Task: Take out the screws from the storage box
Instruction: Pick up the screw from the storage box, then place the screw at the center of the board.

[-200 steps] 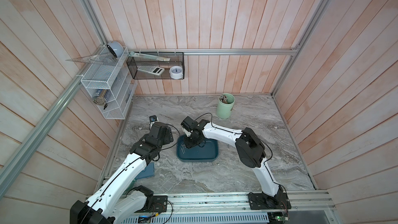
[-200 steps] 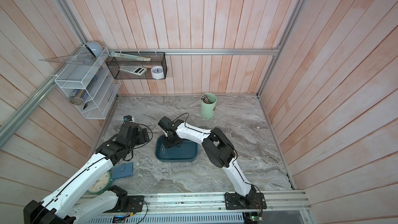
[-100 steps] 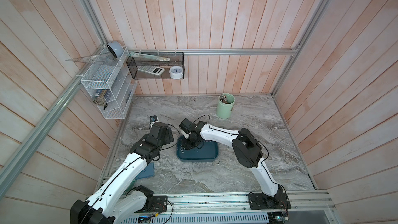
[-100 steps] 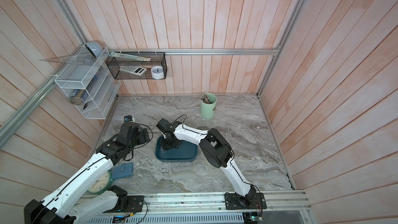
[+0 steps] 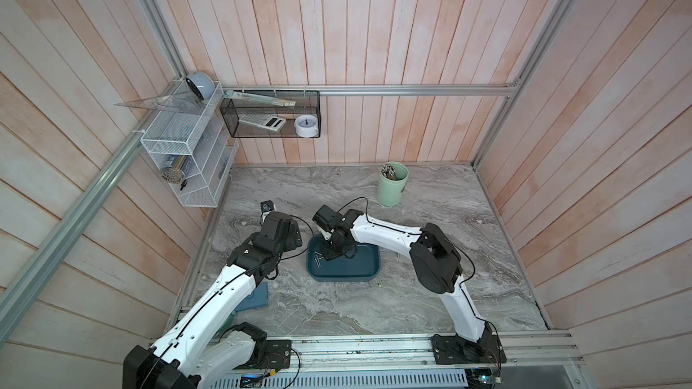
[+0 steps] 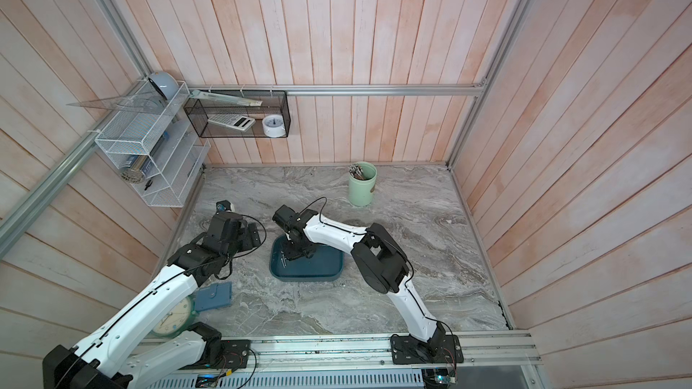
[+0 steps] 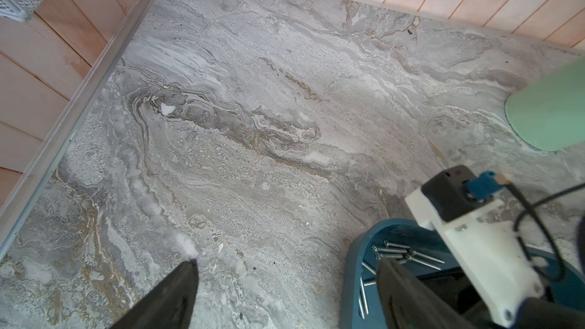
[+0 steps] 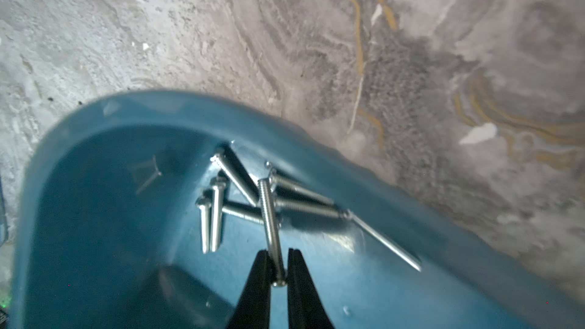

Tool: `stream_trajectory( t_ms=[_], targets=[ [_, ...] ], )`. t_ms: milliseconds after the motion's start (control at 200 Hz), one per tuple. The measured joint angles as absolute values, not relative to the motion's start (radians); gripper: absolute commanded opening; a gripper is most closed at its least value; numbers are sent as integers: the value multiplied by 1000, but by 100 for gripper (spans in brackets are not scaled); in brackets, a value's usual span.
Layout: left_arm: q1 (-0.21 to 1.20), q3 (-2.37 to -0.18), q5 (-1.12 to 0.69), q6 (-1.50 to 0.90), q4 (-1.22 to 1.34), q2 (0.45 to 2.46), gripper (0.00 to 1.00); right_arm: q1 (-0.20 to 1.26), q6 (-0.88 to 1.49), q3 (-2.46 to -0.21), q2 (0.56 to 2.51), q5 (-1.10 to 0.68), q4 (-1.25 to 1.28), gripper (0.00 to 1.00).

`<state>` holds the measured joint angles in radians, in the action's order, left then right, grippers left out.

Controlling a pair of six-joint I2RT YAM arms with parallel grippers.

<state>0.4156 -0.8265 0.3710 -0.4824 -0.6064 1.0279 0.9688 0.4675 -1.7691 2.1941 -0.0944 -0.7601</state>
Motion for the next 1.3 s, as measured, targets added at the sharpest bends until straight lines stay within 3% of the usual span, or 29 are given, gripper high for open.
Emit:
stream_trajectory(
  t_ms=[700,1080,1300],
  targets=[
    [416,-826,356,-483,-606,1030,96,855,607,-1370,1785,-117,-535,0],
    [416,-826,335,-478,-606,1035,100,484,616,-934,1146,64,-538,0],
    [416,-826,334,-456,-604,1029,100,427,598,-884,1055,95,-578,0]
  ],
)
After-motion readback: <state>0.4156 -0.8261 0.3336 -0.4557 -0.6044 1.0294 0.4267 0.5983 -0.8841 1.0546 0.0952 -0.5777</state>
